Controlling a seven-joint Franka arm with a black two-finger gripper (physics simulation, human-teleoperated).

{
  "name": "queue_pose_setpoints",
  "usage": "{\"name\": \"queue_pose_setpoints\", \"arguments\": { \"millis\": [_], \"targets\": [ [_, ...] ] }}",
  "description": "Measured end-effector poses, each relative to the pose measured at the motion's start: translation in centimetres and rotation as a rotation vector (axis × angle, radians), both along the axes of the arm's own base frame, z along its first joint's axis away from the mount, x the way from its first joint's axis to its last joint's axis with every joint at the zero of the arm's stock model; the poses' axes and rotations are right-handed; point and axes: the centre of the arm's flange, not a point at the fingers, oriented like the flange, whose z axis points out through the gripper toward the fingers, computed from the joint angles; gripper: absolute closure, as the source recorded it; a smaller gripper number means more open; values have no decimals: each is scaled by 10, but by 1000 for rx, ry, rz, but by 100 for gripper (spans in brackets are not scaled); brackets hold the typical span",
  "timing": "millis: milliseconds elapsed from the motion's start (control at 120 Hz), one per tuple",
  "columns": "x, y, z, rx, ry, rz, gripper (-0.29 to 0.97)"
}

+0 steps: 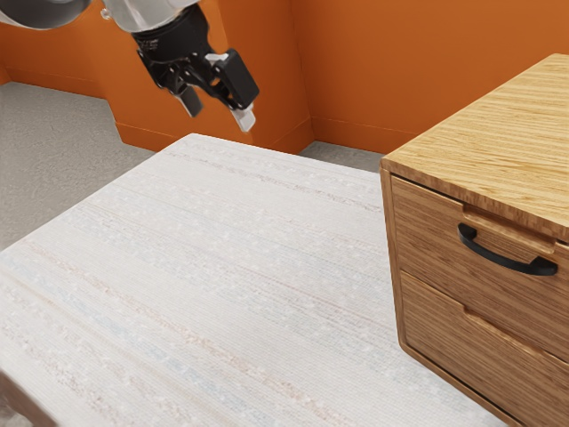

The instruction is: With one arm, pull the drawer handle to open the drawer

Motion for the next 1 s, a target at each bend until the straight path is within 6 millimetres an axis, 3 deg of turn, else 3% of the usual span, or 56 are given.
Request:
{"name": "queue_pose_setpoints", "arguments": {
  "millis": [300, 492, 558, 642, 717, 800, 1000],
  "targets": [
    [-25, -8, 21, -41, -21, -13, 0],
    [-28, -8, -6, -69, 101, 20, 0],
    [-47, -3, -15, -85, 142, 53, 0],
    [-71, 24, -32, -107, 187, 134, 0],
    [-97, 28, -37, -120, 184, 164, 0],
    [-117, 19, -41, -130, 184, 192, 0],
    [-141, -7, -45, -174, 196, 256, 0]
  ]
}}
